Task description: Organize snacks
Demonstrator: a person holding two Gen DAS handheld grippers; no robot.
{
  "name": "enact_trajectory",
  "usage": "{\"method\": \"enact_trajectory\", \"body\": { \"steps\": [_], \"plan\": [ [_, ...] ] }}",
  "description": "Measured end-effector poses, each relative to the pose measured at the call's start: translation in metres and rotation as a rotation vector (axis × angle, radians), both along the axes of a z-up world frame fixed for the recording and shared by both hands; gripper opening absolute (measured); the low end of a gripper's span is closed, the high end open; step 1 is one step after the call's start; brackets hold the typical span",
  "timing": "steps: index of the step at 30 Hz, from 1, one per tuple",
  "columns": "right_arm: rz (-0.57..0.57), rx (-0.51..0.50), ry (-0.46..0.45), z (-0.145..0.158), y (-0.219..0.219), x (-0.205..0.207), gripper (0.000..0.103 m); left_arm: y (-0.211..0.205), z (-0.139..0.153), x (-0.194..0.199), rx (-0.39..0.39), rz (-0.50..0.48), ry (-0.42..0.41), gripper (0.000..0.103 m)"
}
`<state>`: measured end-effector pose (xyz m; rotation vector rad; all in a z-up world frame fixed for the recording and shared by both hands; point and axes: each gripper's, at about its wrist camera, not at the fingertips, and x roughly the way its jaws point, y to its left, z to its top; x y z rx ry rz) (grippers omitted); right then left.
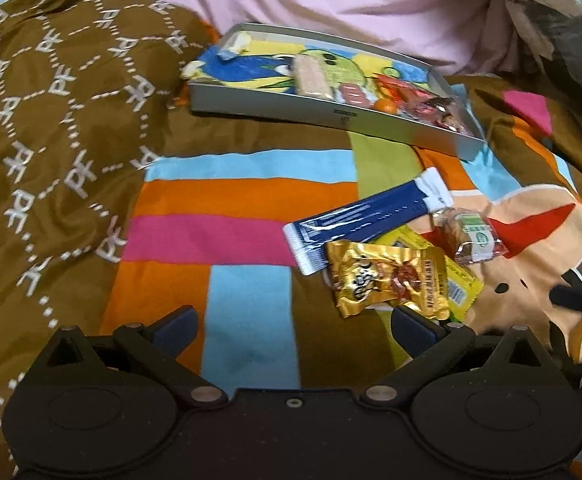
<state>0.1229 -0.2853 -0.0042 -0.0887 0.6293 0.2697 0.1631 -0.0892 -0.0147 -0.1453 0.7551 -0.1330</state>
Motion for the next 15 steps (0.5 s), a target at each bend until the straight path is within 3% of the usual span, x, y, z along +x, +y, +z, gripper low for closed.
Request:
{"method": "enact_trajectory", "body": {
  "steps": [8,15],
  "plan": [
    [-0.059,-0.1,-0.12,-0.001,-0.014,0.028,0.103,-0.02,-0.007,0.019,0.056,-0.107,-0.002,0.102],
    [-0.085,-0.031,-0.161,0.0,-0.035,0.054,0.103,-0.026,-0.011,0.033,0.113,-0.173,-0.051,0.102]
  ]
}}
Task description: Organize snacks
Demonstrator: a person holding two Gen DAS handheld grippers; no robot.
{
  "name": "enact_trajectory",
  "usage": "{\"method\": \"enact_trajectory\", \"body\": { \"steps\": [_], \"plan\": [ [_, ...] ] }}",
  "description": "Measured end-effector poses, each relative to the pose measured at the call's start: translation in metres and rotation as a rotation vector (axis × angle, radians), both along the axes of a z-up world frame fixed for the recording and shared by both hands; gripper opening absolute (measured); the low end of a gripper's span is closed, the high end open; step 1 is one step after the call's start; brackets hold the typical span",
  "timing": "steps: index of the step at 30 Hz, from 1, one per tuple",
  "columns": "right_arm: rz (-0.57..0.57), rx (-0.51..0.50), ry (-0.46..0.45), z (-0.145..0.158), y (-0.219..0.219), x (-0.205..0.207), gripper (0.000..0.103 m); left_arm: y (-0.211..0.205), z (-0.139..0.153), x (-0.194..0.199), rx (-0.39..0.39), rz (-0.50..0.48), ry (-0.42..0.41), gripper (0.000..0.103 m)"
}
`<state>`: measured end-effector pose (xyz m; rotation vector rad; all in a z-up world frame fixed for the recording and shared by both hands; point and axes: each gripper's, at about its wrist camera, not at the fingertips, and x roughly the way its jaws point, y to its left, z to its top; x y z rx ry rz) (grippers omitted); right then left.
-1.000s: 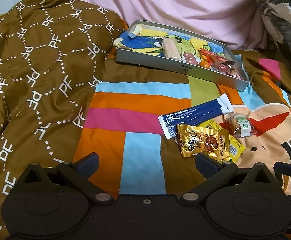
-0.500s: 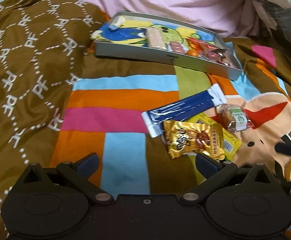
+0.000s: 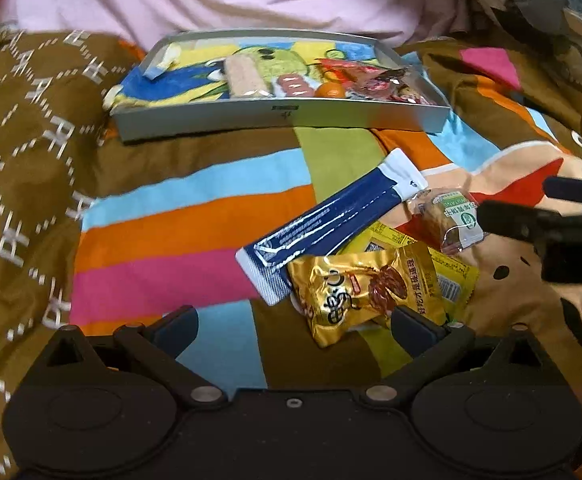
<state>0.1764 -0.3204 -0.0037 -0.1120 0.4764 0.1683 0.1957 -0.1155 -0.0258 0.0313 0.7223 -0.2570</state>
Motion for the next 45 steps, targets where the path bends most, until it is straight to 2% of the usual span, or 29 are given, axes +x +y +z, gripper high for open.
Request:
{"method": "enact_trajectory", "body": {
  "steps": [5,11,16,24,27,30,33,36,40,45],
  "plan": [
    [0.016,0.022,0.023,-0.006,0.0,0.02,0.103,-0.01,-0.001,0.0,0.076,-0.1,-0.061,0.102],
    [0.041,-0.001,0.003,-0.007,0.006,0.038,0.103,-0.03,-0.005,-0.004,0.219,-0.261,-0.158,0.102],
    [0.018,0.025,0.06,-0.017,0.001,0.048,0.101,-0.042,-0.01,-0.001,0.286,-0.38,-0.208,0.102],
    [-0.009,0.085,0.107,-0.024,-0.009,0.057,0.1,-0.059,-0.021,0.004,0.479,-0.655,-0.287,0.102],
    [-0.002,0.086,0.113,-0.025,-0.009,0.058,0.1,-0.058,-0.018,0.01,0.485,-0.714,-0.268,0.102],
    [0.007,0.089,0.114,-0.024,-0.008,0.057,0.1,-0.055,-0.015,0.022,0.468,-0.764,-0.206,0.102],
    [0.008,0.093,0.12,-0.025,-0.008,0.058,0.1,-0.053,-0.013,0.032,0.432,-0.778,-0.137,0.102],
    [0.006,0.099,0.127,-0.025,-0.009,0.059,0.1,-0.055,-0.014,0.036,0.417,-0.787,-0.101,0.101],
    [0.008,0.102,0.131,-0.026,-0.009,0.059,0.1,-0.056,-0.012,0.039,0.384,-0.793,-0.041,0.089],
    [0.008,0.103,0.133,-0.026,-0.008,0.059,0.1,-0.056,-0.01,0.042,0.359,-0.78,0.005,0.085]
  ]
}}
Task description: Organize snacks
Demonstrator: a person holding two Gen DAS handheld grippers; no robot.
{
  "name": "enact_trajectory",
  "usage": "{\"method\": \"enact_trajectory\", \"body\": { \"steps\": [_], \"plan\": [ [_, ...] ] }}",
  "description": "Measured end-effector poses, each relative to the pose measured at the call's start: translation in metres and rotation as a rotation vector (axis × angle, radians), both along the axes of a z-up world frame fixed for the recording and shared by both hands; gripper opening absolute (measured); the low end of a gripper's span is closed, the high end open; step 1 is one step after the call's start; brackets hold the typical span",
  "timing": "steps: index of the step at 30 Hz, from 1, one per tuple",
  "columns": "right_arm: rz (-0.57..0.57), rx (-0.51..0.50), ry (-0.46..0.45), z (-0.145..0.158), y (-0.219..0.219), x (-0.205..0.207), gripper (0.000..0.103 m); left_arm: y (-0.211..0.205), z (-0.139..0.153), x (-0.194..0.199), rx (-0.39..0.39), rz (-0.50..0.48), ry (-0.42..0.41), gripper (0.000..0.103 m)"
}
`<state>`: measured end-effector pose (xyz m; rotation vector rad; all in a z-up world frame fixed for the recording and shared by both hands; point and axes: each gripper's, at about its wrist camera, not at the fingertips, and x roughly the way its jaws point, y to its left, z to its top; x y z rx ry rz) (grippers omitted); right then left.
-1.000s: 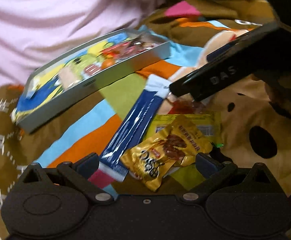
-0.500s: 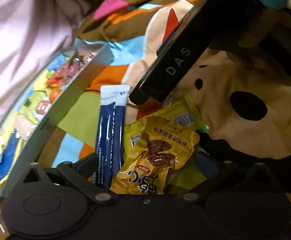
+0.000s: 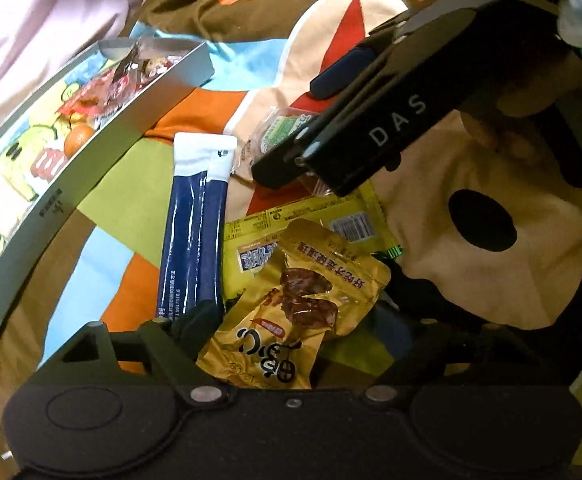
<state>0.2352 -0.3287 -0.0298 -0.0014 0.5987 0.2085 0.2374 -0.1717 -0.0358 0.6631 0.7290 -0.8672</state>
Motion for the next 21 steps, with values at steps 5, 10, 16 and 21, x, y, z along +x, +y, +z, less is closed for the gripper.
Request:
{"method": "enact_trajectory", "body": {
  "steps": [5,10,16,21],
  "plan": [
    [0.0,-0.002,0.003,0.0,0.001,0.0,0.1,0.002,0.002,0.007,0.001,0.028,0.069,0.079],
    [0.003,-0.005,0.007,0.001,0.001,-0.001,0.1,0.006,0.001,0.018,-0.051,0.206,0.214,0.072],
    [0.0,-0.046,0.038,-0.002,0.005,0.001,0.1,0.018,-0.003,-0.003,-0.204,0.401,0.273,0.072],
    [-0.003,-0.065,0.039,-0.006,0.007,0.0,0.1,0.023,-0.001,-0.017,-0.273,0.508,0.326,0.072]
  ]
}}
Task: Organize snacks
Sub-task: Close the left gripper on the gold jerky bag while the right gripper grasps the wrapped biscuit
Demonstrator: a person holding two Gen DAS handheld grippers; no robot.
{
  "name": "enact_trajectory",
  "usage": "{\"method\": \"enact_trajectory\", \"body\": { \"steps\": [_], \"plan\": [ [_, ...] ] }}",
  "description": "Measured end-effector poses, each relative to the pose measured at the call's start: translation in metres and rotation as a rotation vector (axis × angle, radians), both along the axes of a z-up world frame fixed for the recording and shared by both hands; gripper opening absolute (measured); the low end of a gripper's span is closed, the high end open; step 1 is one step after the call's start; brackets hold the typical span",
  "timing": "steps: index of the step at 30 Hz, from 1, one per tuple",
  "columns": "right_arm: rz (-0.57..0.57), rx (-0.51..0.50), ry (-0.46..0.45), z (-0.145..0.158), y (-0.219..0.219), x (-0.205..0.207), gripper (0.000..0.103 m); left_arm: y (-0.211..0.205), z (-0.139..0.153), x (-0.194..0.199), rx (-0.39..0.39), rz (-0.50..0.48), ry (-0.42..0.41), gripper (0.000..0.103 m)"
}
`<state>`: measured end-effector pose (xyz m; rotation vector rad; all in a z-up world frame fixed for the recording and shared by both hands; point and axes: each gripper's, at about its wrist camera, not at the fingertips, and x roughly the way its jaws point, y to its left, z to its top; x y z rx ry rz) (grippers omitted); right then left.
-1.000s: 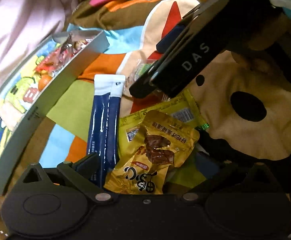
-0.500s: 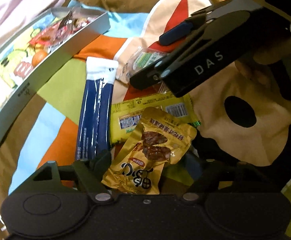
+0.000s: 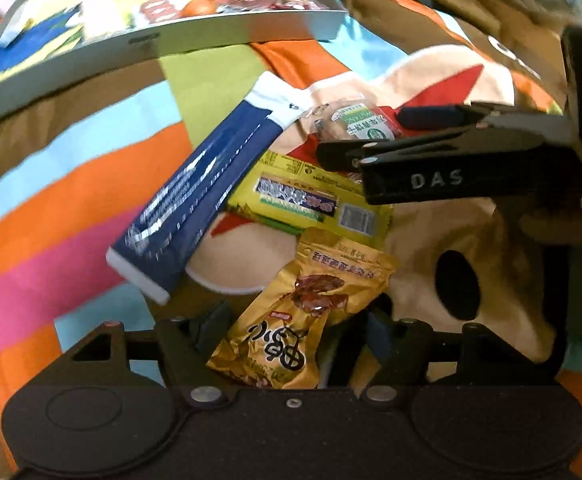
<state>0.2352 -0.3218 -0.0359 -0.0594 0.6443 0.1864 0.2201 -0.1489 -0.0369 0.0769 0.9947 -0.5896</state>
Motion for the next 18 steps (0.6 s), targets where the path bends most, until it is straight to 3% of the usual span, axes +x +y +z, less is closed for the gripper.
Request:
{"method": "enact_trajectory", "body": {
  "steps": [2,6,12,18],
  "plan": [
    [0.005,-0.013,-0.002,-0.001,0.002,-0.001,0.099,-0.001,0.002,-0.003,-0.007,-0.006,0.021,0.077],
    [0.02,-0.055,-0.003,-0.004,0.007,-0.002,0.087,-0.008,0.005,-0.005,0.016,-0.076,0.015,0.091],
    [0.025,-0.036,-0.005,-0.003,0.005,-0.001,0.083,-0.012,0.0,-0.006,0.068,-0.232,-0.029,0.093],
    [0.033,-0.025,-0.005,-0.004,0.002,0.001,0.084,-0.002,0.002,0.013,0.036,-0.284,0.037,0.086]
  ]
}}
